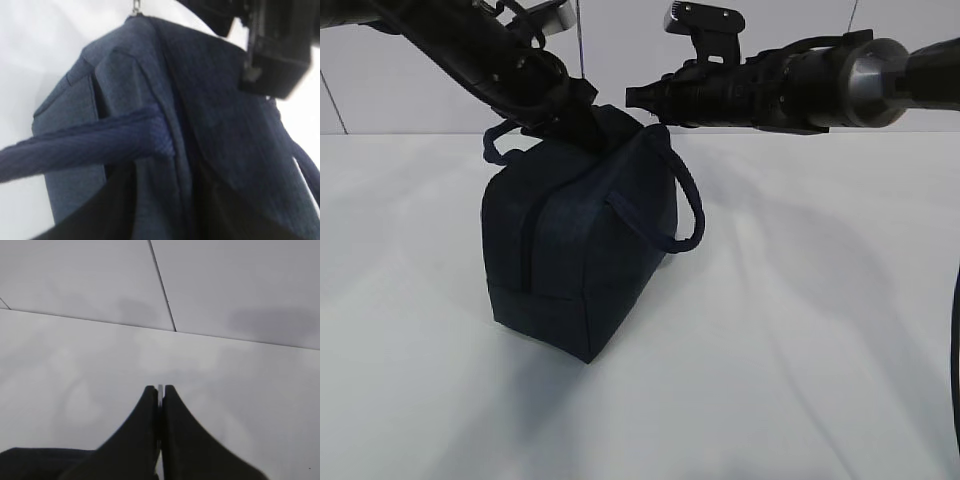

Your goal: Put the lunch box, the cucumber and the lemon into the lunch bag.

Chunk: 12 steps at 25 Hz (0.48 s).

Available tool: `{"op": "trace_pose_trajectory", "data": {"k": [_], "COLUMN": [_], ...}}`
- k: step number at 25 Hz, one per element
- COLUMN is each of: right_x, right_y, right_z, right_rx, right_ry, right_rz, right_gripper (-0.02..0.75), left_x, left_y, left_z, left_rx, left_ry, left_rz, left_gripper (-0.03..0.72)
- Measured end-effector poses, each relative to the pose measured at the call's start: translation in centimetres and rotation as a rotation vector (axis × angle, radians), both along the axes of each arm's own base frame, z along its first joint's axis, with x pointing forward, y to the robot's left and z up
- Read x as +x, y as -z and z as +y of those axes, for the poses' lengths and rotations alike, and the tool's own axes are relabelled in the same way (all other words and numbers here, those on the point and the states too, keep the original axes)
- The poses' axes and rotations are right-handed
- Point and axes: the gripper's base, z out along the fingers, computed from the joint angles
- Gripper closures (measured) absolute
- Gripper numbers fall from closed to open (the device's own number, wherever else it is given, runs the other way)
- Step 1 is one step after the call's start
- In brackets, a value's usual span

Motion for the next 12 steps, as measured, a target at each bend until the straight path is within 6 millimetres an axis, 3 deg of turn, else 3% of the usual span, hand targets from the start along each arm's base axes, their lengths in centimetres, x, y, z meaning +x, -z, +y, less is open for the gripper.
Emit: {"op": "trace_pose_trajectory", "data": {"k": [4,12], "right_x": [-0.01,0.09], "right_y": [-0.09,0.35], "right_z": [0.00,-0.26], "right_rx": [0.001,-0.081], "right_ry": [0.000,-0.002], "right_rz": [-0.002,-0.014], "right_gripper": [0.738,0.738], "left_x": [-0.03,-0.62], "left_y": [-0.02,-0.82], "left_z": [-0.02,-0.05], "left_rx": [0.001,-0.009], "left_ry": [0.006,0.034], "left_rz": [0.005,0.029], "left_gripper": [0.665,0.697]}}
